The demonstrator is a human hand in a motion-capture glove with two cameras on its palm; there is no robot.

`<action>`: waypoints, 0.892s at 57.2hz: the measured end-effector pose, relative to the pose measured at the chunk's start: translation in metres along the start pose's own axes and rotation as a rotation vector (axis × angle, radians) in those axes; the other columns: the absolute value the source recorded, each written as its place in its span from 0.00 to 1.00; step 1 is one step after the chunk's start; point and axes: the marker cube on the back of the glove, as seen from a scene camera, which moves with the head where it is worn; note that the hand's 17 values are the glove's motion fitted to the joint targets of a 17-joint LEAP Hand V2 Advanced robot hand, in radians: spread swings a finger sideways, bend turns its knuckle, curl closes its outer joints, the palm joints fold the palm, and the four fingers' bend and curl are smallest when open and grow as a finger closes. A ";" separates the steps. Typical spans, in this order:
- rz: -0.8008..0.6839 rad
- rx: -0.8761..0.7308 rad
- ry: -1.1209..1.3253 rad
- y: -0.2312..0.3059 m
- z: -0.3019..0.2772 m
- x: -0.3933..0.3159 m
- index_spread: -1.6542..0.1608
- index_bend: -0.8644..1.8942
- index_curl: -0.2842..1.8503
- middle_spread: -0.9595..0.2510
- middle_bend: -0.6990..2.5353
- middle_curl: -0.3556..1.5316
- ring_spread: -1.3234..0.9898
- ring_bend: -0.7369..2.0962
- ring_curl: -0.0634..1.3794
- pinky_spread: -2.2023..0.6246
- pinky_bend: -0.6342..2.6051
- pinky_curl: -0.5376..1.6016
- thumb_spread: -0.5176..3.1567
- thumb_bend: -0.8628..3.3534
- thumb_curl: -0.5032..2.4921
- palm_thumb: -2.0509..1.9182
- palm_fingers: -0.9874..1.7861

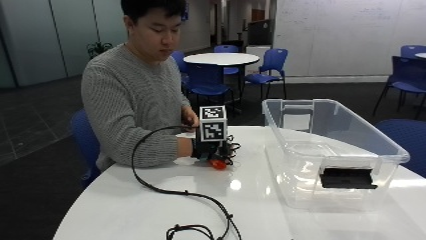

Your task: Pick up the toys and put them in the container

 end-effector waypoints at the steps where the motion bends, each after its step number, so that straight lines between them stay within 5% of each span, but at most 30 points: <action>1: -0.004 -0.001 0.003 0.000 -0.002 -0.001 0.69 0.48 0.42 0.52 0.45 0.54 0.33 0.57 0.41 0.66 0.44 0.45 0.41 0.25 0.39 0.67 0.68; 23: -0.113 0.300 0.081 -0.058 -0.207 -0.019 0.71 0.54 0.55 0.52 0.50 0.68 0.29 0.62 0.52 0.64 0.50 0.50 0.35 0.24 0.46 0.65 0.60; 38: 0.149 0.235 0.275 -0.177 -0.206 0.008 0.72 0.56 0.61 0.53 0.51 0.73 0.29 0.63 0.58 0.65 0.52 0.51 0.34 0.23 0.50 0.65 0.57; 51: 0.185 0.144 0.180 -0.276 -0.180 0.017 0.71 0.55 0.64 0.53 0.51 0.75 0.29 0.64 0.61 0.66 0.54 0.52 0.35 0.23 0.53 0.64 0.53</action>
